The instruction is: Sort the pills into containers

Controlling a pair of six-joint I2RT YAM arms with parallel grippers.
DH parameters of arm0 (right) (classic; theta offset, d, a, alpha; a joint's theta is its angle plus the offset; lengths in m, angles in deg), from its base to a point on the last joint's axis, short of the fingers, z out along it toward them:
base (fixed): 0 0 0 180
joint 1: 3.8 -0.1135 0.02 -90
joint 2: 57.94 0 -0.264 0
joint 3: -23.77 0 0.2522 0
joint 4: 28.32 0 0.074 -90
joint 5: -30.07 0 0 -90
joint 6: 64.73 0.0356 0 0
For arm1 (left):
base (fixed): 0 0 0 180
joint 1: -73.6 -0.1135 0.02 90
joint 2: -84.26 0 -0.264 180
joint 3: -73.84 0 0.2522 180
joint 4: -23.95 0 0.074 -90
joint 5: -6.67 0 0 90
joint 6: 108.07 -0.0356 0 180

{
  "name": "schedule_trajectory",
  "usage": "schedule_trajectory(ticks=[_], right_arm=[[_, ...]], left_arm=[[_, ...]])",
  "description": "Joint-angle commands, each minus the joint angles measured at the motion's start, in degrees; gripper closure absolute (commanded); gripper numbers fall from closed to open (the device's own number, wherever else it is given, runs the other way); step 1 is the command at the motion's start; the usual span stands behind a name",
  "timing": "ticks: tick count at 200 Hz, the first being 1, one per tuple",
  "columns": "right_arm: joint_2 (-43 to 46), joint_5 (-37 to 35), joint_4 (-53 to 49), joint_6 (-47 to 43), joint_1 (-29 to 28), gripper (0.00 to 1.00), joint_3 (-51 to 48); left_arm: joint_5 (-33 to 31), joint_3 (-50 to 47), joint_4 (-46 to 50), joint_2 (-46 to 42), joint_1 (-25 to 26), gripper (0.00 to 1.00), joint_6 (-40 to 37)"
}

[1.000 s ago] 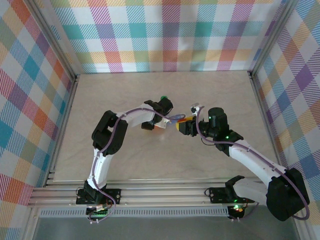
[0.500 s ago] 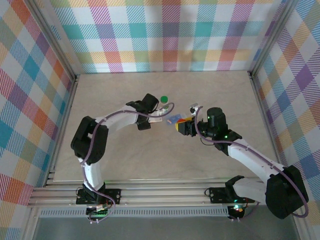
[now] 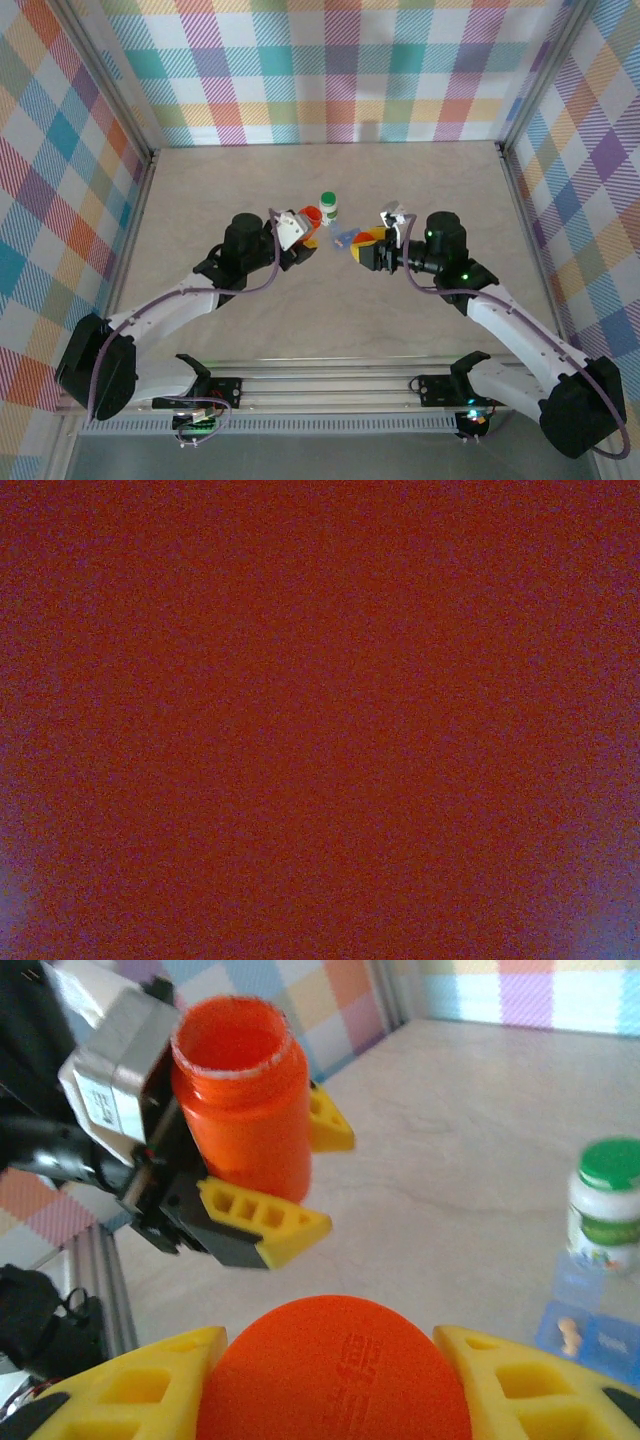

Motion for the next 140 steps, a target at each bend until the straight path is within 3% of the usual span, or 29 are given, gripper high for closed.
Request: schedule_trajectory(ticks=[1,58,96,140], right_arm=[[-1.94,8.41,-1.35,-5.82,-0.42,1.00,6.26],[-8.46,14.07,-15.02,-23.23,-4.33,1.00,19.02],[-10.07,12.17,-25.06,-35.99,-9.32,1.00,24.07],[-11.77,7.54,-30.91,-39.91,-11.32,1.00,27.34]], left_arm=[[8.03,-2.66,-10.70,-2.70,-0.25,0.98,4.97],[18.10,-3.10,-4.89,-4.54,0.10,0.98,1.38],[25.62,-1.89,-0.24,-4.19,0.53,0.97,-0.95],[29.96,-0.23,4.97,-5.40,1.13,0.95,-3.63]])
